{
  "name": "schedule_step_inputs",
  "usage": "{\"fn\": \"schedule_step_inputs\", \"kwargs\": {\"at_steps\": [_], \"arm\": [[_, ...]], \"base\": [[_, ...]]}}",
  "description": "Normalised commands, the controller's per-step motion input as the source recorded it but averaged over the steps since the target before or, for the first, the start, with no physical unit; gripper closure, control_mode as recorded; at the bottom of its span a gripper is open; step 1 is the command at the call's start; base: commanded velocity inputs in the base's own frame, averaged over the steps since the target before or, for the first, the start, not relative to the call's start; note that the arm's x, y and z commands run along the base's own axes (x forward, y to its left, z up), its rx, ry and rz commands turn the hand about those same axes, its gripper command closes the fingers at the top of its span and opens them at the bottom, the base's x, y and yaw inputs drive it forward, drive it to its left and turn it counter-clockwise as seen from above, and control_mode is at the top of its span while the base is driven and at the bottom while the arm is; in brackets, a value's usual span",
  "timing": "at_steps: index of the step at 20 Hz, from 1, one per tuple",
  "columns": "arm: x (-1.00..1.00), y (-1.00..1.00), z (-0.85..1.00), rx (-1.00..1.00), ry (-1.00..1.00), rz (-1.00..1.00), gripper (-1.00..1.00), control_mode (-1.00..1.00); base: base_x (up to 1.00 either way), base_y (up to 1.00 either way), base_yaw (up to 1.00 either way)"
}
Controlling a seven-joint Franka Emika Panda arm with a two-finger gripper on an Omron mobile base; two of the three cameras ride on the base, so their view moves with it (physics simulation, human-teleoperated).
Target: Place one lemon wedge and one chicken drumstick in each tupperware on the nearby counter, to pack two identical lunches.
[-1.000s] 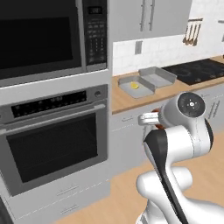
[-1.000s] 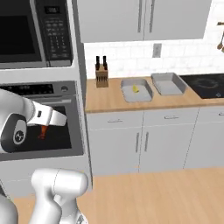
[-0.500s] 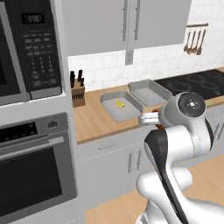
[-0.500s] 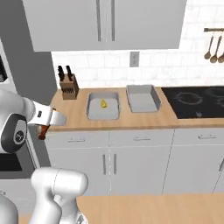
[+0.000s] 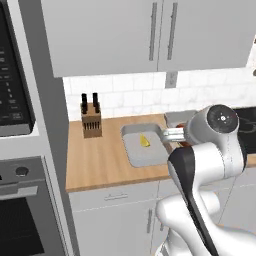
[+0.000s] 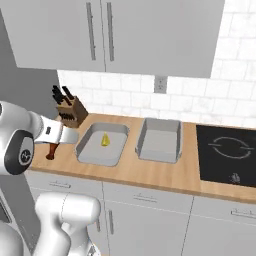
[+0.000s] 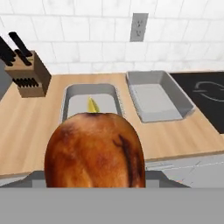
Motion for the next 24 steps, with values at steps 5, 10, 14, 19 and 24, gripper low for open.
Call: {"fn": "schedule_step_inputs", "kwargs": {"at_steps": [5,10,14,19,24], "arm": [[0.60,-0.12,-0.29,0.05,0.13,0.14,1.00,-1.00],[1.00,-0.30,-0.93,0.03,0.33,0.15,1.00,-1.00],[1.00,-0.03,-0.94,0.00,0.17,0.11,1.00,-1.00],[1.00,0.16,-0.22,0.00,0.05,0.02,1.00,-1.00],[0.97,0.37,-0.47,-0.01,0.16,0.00,1.00,-1.00]], "base": [[0.40,-0.09,0.16],[0.00,0.00,0.00],[0.00,0.00,0.00],[0.00,0.00,0.00],[0.00,0.00,0.00]]}}
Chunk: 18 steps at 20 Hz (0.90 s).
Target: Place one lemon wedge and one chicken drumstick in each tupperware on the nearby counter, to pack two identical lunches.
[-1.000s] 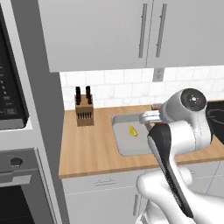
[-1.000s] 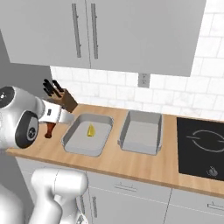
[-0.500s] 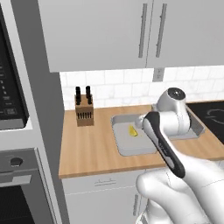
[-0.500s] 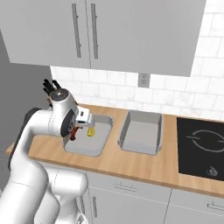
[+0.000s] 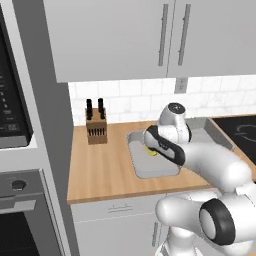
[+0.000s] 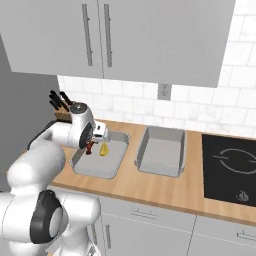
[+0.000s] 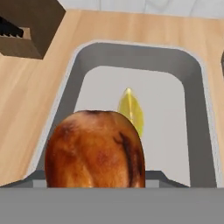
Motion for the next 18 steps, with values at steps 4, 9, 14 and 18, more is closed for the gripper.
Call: {"fn": "schedule_step_inputs", "kwargs": {"at_steps": [4,9,14,18], "arm": [[0.50,0.35,-0.96,0.00,0.28,0.00,1.00,-1.00],[0.33,0.20,-0.55,0.00,0.13,0.00,-1.00,-1.00],[0.13,-0.11,0.10,0.03,-0.01,0.00,-1.00,-1.00],[0.18,-0.21,0.45,0.07,-0.10,0.00,-1.00,-1.00]], "base": [[0.00,0.00,0.00],[0.00,0.00,0.00],[0.00,0.00,0.00],[0.00,0.00,0.00]]}}
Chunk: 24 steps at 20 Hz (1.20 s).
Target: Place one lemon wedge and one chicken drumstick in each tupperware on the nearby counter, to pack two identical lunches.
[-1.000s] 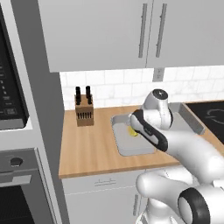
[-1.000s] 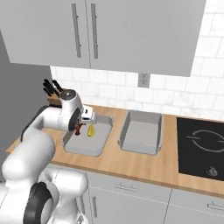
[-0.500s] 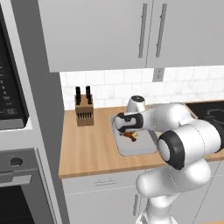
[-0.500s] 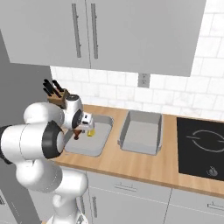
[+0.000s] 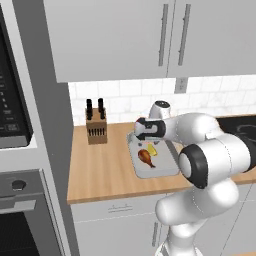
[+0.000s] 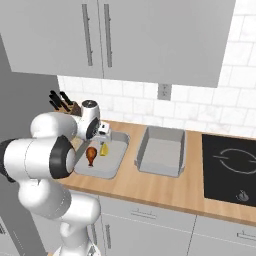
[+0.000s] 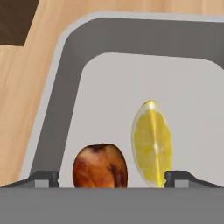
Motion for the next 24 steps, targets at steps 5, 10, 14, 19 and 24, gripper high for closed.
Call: {"fn": "schedule_step_inputs", "kwargs": {"at_steps": [5,10,14,19,24], "arm": [[-0.69,0.00,0.69,0.03,-0.07,-0.05,-1.00,-1.00],[-1.00,0.00,1.00,0.00,-0.08,-0.11,-1.00,-1.00],[-1.00,0.00,0.98,0.00,-0.32,-0.13,-1.00,-1.00],[-0.60,0.00,0.46,0.00,-0.24,-0.02,-1.00,1.00],[0.00,0.00,0.00,0.00,0.00,0.00,-1.00,1.00]], "base": [[0.00,0.00,0.00],[0.00,0.00,0.00],[0.00,0.00,0.00],[-0.40,0.00,0.00],[-1.00,0.00,0.30]]}}
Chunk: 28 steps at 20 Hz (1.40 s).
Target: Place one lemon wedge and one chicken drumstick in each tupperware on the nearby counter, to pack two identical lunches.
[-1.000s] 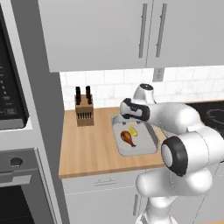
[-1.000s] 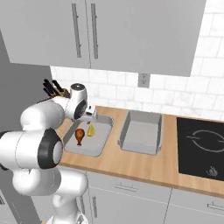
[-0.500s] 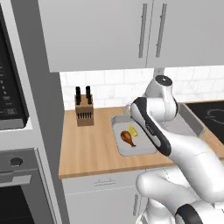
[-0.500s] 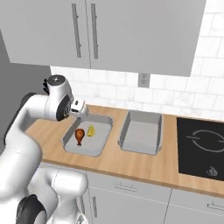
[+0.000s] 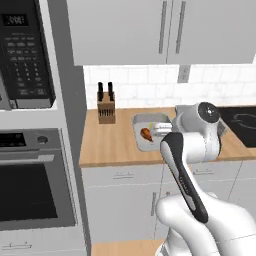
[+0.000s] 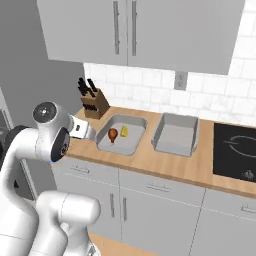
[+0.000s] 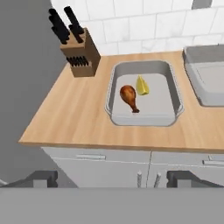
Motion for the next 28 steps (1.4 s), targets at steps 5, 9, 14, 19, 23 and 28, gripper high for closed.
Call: {"fn": "schedule_step_inputs", "kwargs": {"at_steps": [5,9,14,19,23,28], "arm": [[0.00,0.00,0.00,0.00,0.00,0.00,-1.00,1.00],[0.00,0.00,0.00,0.00,0.00,0.00,-1.00,1.00],[0.00,0.00,0.00,0.00,0.00,0.00,-1.00,1.00],[0.00,0.00,0.00,0.00,0.00,0.00,-1.00,1.00],[0.00,0.00,0.00,0.00,0.00,0.00,-1.00,1.00],[0.00,0.00,0.00,0.00,0.00,0.00,-1.00,1.00]], "base": [[-1.00,0.00,0.46],[-0.74,0.16,0.77],[-0.26,0.38,0.94],[-0.34,0.80,0.83],[-0.42,1.00,0.74],[0.32,1.00,0.43]]}}
